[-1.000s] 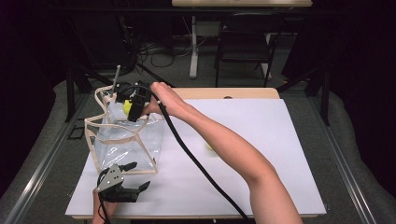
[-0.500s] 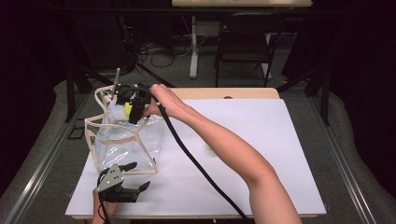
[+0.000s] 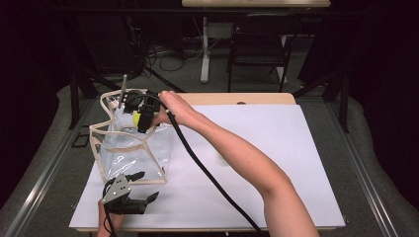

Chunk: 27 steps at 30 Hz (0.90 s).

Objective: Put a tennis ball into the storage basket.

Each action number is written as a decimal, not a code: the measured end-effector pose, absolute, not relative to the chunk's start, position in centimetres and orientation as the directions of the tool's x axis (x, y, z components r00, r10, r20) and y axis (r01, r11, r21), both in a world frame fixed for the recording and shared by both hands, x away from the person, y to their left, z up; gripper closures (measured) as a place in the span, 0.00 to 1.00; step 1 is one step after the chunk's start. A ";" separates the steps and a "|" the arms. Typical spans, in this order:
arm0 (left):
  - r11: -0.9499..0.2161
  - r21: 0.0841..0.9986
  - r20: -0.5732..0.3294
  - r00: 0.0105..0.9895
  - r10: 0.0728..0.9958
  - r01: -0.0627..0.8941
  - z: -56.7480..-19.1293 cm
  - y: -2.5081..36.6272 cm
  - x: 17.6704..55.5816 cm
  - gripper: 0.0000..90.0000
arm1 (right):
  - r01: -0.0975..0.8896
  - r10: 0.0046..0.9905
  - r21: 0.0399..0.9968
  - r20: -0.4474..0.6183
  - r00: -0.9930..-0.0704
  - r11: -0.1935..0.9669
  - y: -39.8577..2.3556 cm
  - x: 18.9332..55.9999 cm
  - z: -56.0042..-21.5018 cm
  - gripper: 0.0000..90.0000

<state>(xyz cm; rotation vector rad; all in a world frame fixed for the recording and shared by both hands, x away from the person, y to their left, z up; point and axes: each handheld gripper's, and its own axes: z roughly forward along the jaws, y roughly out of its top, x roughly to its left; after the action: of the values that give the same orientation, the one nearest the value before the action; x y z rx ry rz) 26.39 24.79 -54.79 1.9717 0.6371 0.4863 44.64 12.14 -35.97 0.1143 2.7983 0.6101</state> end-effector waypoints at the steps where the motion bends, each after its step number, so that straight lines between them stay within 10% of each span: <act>1: -0.395 0.889 0.071 0.783 0.618 0.231 -54.8 24.8 26.4 0.18 | 0.019 0.134 0.419 -0.249 -0.959 0.908 12.1 44.6 -36.0 0.29; 17: -0.391 0.891 0.070 0.781 0.620 0.231 -54.8 24.8 26.4 0.18 | 0.031 0.133 0.389 -0.238 -0.962 0.921 12.2 44.8 -36.4 0.28; 27: -0.393 0.890 0.069 0.782 0.620 0.232 -54.8 24.8 26.4 0.18 | 0.059 0.175 0.477 -0.203 -0.963 0.877 10.9 45.0 -35.3 0.10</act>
<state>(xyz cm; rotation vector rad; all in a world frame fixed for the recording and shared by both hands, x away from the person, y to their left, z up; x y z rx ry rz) 26.37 24.83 -54.78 1.9726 0.6398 0.4870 44.96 10.88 -35.25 0.1778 2.8069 0.7023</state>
